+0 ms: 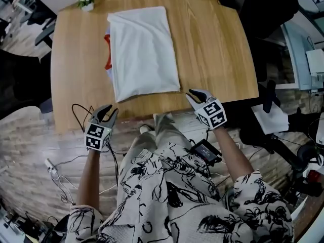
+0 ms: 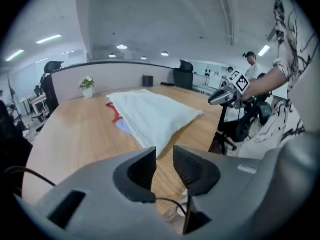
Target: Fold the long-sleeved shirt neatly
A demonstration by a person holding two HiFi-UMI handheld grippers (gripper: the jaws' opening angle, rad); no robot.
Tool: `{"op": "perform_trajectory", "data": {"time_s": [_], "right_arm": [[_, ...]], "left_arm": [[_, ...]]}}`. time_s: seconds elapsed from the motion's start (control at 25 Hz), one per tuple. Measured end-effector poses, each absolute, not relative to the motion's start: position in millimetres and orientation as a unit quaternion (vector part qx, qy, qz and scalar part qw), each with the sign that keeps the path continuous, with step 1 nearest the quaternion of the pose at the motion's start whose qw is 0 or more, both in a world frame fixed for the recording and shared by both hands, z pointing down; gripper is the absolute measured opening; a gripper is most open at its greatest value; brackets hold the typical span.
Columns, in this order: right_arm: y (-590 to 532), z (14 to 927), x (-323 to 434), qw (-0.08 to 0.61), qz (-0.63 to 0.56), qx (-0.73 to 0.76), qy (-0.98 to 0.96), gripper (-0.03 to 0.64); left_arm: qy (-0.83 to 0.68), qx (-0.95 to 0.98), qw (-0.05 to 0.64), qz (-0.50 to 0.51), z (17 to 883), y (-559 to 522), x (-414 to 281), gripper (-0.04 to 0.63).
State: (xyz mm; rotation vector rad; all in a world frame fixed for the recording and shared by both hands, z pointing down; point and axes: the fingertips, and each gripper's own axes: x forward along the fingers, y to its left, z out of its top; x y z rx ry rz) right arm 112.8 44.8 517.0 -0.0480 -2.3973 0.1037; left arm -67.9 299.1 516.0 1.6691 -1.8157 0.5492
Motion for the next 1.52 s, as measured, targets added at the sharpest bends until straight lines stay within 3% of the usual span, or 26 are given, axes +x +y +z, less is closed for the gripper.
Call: {"op": "perform_trajectory", "data": {"time_s": [0.24,0.36,0.48,0.8,1.04,1.52], "right_arm": [[0.7,430.5,158.6,0.261,0.091,0.076,-0.958,0.008],[-15.9,367.2,173.9,0.191,0.079,0.117,-0.971,0.009],[-29.9,306.2,185.9,0.126,0.056,0.153,-0.978,0.008],[-46.5,200.4,204.0,-0.004,0.033,0.184,-0.982,0.008],[-55.7,169.7,209.7,-0.034,-0.009,0.185,-0.982,0.008],[-85.6,154.7,239.8,-0.062,-0.004,0.206,-0.977,0.009]], "left_arm": [[-0.736,0.629,0.234,0.085,428.8,291.3,-73.8,0.089],[-0.757,0.628,0.178,0.036,374.2,294.7,-74.1,0.004],[-0.764,0.630,0.138,-0.022,325.6,298.7,-73.1,0.003],[-0.819,0.570,0.030,-0.062,224.6,319.9,-79.4,0.003],[-0.837,0.545,-0.030,-0.046,178.2,312.0,-66.3,0.003],[-0.884,0.461,-0.067,-0.019,156.9,340.9,-77.9,0.003]]}}
